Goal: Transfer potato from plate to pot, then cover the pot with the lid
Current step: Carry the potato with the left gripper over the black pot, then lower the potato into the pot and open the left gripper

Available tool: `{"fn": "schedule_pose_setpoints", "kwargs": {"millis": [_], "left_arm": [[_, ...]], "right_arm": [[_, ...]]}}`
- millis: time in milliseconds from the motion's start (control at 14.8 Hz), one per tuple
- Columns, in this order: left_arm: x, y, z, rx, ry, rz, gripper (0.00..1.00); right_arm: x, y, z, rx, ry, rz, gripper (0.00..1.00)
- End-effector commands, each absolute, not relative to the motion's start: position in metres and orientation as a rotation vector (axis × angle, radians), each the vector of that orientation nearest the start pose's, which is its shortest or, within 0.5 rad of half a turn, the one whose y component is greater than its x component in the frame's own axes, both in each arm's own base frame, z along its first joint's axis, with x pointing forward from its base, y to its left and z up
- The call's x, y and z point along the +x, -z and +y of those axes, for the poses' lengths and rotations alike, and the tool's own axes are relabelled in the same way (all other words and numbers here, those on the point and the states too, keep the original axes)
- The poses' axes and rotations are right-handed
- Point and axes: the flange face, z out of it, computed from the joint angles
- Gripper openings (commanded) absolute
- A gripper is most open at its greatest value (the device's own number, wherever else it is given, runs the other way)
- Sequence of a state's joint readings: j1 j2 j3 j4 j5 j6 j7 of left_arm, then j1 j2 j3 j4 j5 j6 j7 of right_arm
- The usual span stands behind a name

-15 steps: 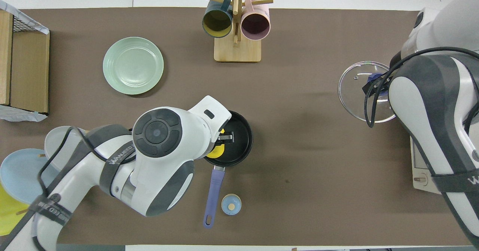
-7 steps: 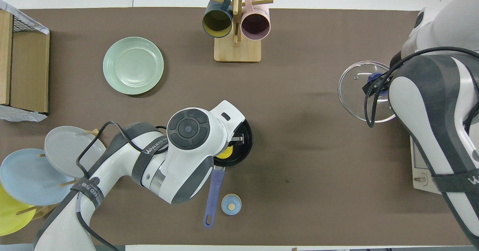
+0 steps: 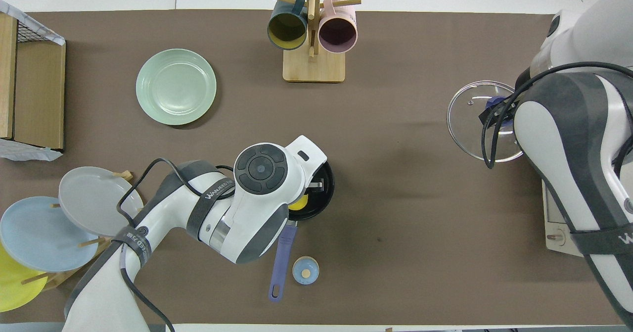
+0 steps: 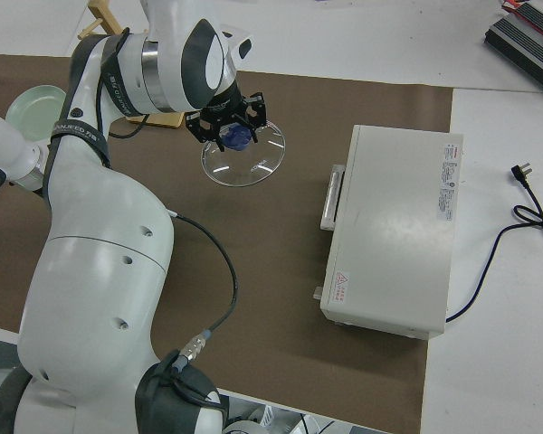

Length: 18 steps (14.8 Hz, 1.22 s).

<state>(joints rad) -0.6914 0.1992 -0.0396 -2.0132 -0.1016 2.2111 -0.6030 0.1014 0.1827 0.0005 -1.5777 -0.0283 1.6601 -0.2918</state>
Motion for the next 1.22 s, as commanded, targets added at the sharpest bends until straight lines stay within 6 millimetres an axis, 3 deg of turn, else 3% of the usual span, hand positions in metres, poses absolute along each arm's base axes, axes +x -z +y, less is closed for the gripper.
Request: {"fn": "schedule_pose_setpoints", "kwargs": {"millis": [0, 405, 743, 1014, 1081, 1149], "left_arm": [[0.435, -0.337, -0.4, -3.179, -0.05, 0.162, 0.0], [0.432, -0.324, -0.405, -3.167, -0.053, 0.179, 0.0], [0.412, -0.305, -0.41, -3.164, -0.047, 0.211, 0.0], [0.412, -0.305, -0.41, -3.164, -0.041, 0.23, 0.0], [0.415, -0.307, -0.409, -3.165, -0.039, 0.227, 0.23], [0.417, -0.309, -0.408, -3.167, -0.034, 0.227, 0.59]], "right_arm": [[0.606, -0.529, 0.06, -3.102, -0.168, -0.596, 0.0], [0.606, -0.529, 0.06, -3.102, -0.171, -0.596, 0.0], [0.606, -0.529, 0.06, -3.102, -0.168, -0.596, 0.0], [0.606, -0.529, 0.06, -3.102, -0.168, -0.596, 0.0], [0.606, -0.529, 0.06, -3.102, -0.168, -0.596, 0.0], [0.606, -0.529, 0.06, -3.102, -0.168, -0.596, 0.0]]}}
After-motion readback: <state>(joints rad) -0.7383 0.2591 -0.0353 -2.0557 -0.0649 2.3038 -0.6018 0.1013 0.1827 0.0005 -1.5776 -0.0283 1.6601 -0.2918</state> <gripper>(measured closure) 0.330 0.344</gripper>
